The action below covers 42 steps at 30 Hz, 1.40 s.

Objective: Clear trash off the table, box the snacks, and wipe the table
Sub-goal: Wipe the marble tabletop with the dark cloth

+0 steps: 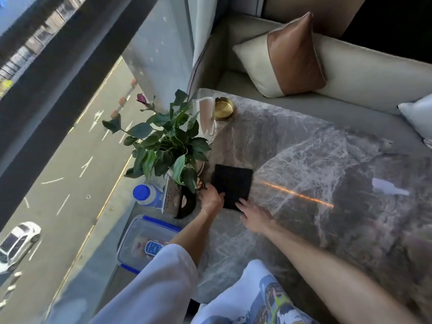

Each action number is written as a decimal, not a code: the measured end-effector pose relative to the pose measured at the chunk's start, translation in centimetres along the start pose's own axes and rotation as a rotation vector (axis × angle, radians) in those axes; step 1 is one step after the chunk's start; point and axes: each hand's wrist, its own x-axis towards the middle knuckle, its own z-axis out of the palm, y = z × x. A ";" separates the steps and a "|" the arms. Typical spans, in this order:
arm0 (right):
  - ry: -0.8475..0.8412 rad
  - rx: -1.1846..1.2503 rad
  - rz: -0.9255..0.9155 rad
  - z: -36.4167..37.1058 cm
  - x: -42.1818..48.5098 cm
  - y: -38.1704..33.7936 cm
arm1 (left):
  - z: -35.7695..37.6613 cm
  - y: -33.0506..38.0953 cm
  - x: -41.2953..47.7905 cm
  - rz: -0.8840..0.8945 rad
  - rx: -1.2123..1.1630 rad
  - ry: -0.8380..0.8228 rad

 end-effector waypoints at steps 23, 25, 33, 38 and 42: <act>0.154 1.542 0.362 -3.9 -11.1 4.0 | 2.7 4.2 -13.5 0.092 -1.085 -0.372; 0.128 1.660 0.378 -3.3 -12.6 4.3 | 4.2 4.8 -15.5 0.164 -1.030 -0.384; -0.039 1.983 0.080 -1.5 -18.7 9.2 | 8.7 10.0 -22.9 0.453 -0.538 -0.364; 0.046 2.167 0.027 -1.4 -22.7 14.0 | 12.8 15.1 -28.1 0.571 -0.248 -0.285; 0.235 2.347 0.058 -1.3 -26.7 19.0 | 17.1 19.7 -32.1 0.737 0.191 -0.185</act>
